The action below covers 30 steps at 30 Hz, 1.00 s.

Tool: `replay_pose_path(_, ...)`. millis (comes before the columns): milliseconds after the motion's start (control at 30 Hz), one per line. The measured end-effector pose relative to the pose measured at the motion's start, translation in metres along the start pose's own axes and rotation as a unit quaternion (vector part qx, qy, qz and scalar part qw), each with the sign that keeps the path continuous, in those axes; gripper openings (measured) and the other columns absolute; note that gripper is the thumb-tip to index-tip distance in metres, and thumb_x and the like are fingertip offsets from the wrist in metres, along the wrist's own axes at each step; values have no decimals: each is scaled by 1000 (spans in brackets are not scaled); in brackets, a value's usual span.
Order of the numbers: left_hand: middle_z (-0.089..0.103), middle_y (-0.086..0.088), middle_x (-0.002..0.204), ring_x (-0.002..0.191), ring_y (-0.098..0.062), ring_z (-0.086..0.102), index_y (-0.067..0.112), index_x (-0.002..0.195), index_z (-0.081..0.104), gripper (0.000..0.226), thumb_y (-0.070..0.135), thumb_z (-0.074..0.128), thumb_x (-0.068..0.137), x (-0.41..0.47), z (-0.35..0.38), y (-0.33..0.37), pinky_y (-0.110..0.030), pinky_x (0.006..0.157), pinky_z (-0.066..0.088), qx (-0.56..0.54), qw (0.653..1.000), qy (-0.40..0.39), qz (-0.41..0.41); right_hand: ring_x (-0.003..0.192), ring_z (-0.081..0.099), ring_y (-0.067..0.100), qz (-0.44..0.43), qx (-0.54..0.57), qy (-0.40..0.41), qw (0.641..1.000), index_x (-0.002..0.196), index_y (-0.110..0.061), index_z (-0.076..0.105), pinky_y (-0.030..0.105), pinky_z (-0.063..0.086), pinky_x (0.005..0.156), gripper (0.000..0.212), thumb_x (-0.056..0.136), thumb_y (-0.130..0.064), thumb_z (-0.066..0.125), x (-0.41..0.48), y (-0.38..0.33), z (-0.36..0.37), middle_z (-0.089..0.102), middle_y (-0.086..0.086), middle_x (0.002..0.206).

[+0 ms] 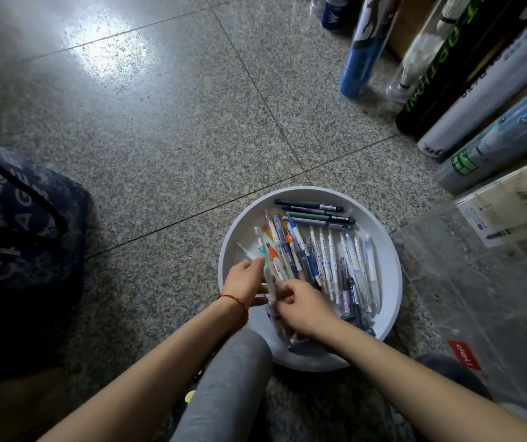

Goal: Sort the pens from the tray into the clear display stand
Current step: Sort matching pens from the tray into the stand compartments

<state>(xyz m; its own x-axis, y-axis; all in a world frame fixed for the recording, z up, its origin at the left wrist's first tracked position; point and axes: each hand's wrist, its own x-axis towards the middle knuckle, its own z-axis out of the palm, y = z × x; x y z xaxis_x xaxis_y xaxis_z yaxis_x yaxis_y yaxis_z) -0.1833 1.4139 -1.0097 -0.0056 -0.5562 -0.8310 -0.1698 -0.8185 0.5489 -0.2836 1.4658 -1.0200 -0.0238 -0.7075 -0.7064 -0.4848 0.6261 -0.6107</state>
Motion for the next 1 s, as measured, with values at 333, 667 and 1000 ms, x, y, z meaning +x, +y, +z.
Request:
replay_pose_path(333, 53, -9, 64, 48, -18, 54, 5, 90, 46, 16, 11, 35, 99, -4, 7, 8, -24, 41, 50, -38, 999, 8, 10, 87, 57, 16, 7, -39, 164, 986, 95, -10, 61, 20, 46, 69, 10, 91, -8, 52, 5, 21, -63, 61, 4, 98)
replay_pose_path(667, 53, -9, 65, 53, -16, 51, 7, 82, 46, 15, 3, 40, 96, -19, 31, 5, -19, 41, 46, 67, 995, -73, 1, 59, 47, 13, 143, -323, -11, 935, 63, -15, 36, 23, 34, 47, 42, 83, -36, 66, -7, 51, -83, 49, 1, 71)
replay_pose_path(1000, 58, -10, 70, 48, -13, 56, 1, 95, 51, 7, 0, 45, 93, -16, 29, -5, -22, 46, 49, 107, 993, -55, 5, 49, 37, 20, 70, -187, -8, 980, 52, -15, 29, 28, 34, 51, 43, 88, -13, 54, 9, 45, -94, 31, 4, 53)
